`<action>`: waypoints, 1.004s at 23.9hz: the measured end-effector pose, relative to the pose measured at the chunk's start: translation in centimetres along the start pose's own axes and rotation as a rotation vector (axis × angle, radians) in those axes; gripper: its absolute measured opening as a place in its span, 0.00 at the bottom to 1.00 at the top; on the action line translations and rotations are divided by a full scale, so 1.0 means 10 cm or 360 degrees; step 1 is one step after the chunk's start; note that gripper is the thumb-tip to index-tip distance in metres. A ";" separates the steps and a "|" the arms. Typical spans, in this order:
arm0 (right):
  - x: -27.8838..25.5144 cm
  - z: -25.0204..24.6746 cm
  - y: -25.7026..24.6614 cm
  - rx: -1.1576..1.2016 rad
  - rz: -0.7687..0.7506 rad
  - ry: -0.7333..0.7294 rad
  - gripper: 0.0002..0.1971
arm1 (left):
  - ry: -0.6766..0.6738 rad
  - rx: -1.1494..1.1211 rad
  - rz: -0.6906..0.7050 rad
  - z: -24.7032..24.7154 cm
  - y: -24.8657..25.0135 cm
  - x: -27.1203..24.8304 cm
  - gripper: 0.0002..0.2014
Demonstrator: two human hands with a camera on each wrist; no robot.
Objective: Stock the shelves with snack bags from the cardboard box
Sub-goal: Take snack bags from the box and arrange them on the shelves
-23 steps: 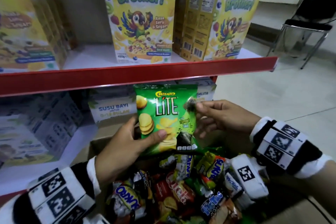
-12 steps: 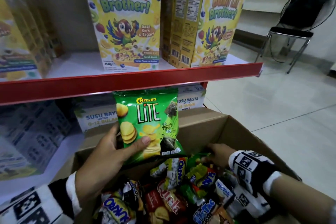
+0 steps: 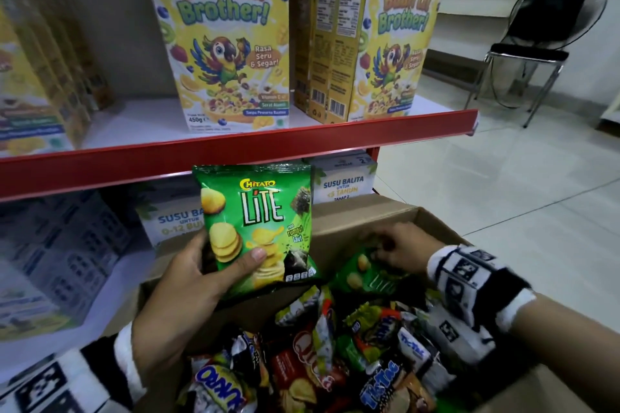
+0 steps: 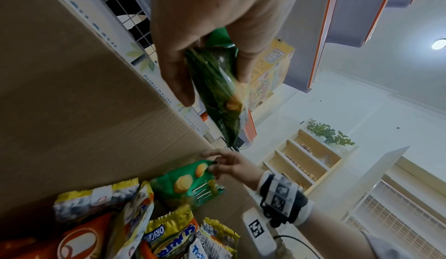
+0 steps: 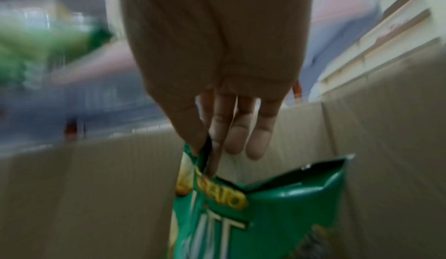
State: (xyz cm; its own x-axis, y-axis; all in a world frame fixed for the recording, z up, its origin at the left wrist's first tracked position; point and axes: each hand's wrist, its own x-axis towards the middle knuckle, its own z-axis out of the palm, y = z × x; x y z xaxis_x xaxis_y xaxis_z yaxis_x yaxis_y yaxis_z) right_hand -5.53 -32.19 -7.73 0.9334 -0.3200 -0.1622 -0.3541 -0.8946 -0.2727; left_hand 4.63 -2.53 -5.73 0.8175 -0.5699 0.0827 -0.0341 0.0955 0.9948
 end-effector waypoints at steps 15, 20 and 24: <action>-0.38 -0.75 -1.34 0.0820 -0.0601 0.0365 0.07 | -0.0443 -0.0510 -0.0363 0.07 0.05 -0.17 0.37; -0.35 -0.71 -1.34 0.0951 -0.0582 0.0739 0.20 | -0.0332 -0.0353 -0.0250 0.04 0.06 -0.12 0.38; -0.35 -0.80 -1.14 0.1013 -0.0174 0.0266 0.53 | -0.0119 -0.0397 -0.0031 0.00 0.08 -0.09 0.36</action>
State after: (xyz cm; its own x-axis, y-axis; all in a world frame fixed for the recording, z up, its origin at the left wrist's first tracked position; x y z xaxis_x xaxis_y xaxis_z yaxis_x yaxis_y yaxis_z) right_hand -4.32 -23.34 3.54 0.9442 -0.3278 0.0337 -0.1738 -0.5824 -0.7941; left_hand 3.85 -1.94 -5.05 0.7716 -0.6315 0.0772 0.1314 0.2770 0.9518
